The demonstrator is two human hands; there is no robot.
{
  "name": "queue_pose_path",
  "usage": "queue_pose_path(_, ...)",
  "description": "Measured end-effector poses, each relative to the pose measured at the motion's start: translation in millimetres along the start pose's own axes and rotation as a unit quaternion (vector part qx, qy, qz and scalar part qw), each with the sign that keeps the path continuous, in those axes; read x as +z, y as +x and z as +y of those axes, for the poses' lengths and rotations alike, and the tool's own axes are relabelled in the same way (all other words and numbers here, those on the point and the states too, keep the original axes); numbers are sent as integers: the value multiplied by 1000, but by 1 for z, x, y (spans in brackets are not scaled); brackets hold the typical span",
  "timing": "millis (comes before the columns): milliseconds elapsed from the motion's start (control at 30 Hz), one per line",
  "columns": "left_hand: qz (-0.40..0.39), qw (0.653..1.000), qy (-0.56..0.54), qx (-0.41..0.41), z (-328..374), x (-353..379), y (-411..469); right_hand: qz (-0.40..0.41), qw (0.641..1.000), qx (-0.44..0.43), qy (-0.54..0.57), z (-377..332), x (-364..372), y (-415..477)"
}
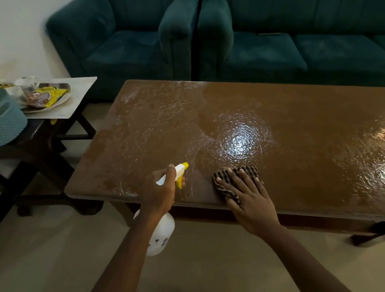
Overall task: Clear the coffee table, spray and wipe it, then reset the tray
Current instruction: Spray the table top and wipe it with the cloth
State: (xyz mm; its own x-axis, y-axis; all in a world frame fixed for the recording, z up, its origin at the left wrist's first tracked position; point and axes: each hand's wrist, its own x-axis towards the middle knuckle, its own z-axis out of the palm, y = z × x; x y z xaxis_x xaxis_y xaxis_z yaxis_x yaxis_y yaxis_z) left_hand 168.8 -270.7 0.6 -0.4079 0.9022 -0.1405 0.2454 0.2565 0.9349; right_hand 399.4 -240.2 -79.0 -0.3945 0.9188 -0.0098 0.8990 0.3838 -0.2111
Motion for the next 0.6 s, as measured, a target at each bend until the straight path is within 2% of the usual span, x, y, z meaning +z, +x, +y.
queue_pose_path(100, -14, 999, 28, 25, -7, -4, -1, 0, 1000, 28, 4, -6, 0, 3)
queue_pose_path(367, 13, 1000, 24, -4, -23, -22, -3, -19, 999, 38, 7, 1, -4, 22)
queue_pose_path(600, 59, 998, 14, 5, -25, -42, 9, -41, 994, 101, 18, 14, -14, 122)
